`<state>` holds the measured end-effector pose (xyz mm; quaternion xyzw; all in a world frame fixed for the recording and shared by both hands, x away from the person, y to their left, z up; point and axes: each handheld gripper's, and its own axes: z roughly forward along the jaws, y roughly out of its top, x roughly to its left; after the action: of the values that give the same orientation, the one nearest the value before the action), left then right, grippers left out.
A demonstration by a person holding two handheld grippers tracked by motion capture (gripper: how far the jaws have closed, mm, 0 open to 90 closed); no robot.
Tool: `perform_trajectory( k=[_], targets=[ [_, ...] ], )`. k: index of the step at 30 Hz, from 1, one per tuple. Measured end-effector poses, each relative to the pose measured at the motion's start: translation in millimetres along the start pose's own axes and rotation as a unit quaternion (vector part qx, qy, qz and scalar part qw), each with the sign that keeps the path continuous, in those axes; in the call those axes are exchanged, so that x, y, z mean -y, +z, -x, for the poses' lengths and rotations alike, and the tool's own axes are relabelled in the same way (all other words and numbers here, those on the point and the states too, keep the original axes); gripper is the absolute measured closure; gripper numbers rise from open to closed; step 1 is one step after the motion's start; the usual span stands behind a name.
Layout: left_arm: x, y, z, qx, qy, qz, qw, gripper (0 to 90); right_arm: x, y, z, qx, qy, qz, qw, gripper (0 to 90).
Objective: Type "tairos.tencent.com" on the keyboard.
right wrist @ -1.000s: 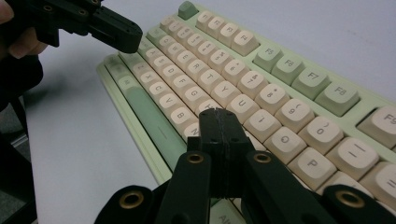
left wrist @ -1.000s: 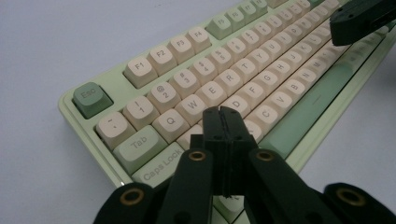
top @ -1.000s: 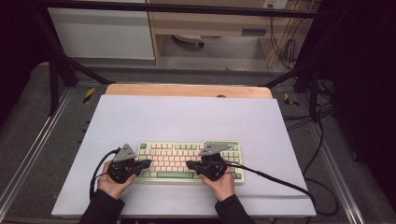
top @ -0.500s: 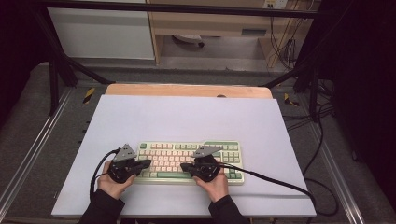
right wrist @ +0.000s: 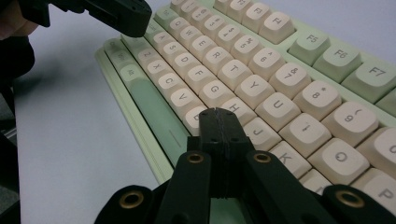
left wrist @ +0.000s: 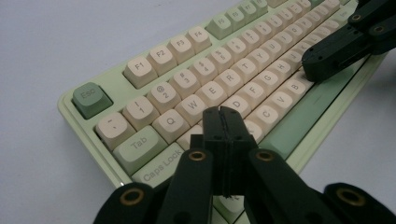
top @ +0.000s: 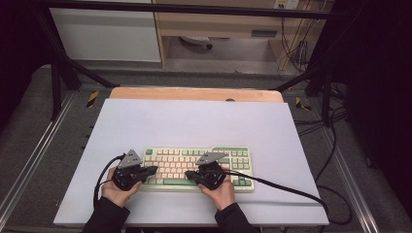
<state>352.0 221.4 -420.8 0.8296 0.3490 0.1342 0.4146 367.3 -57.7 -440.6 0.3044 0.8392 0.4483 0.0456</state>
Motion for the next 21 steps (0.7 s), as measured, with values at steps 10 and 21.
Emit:
perform_trajectory(
  k=[10, 21],
  targets=[
    [-2.2, -0.7, 3.4, 0.001, 0.000, 0.005, 1.0000, 90.0, -10.7, -23.0, 1.9, 0.012, -0.014, 0.017, 0.9997, 90.0],
    [-7.7, 7.5, 12.6, 0.001, 0.003, -0.001, 1.0000, 89.9, 0.4, -54.7, 22.2, 0.034, -0.001, 0.027, 0.9991, 90.0]
  ],
)
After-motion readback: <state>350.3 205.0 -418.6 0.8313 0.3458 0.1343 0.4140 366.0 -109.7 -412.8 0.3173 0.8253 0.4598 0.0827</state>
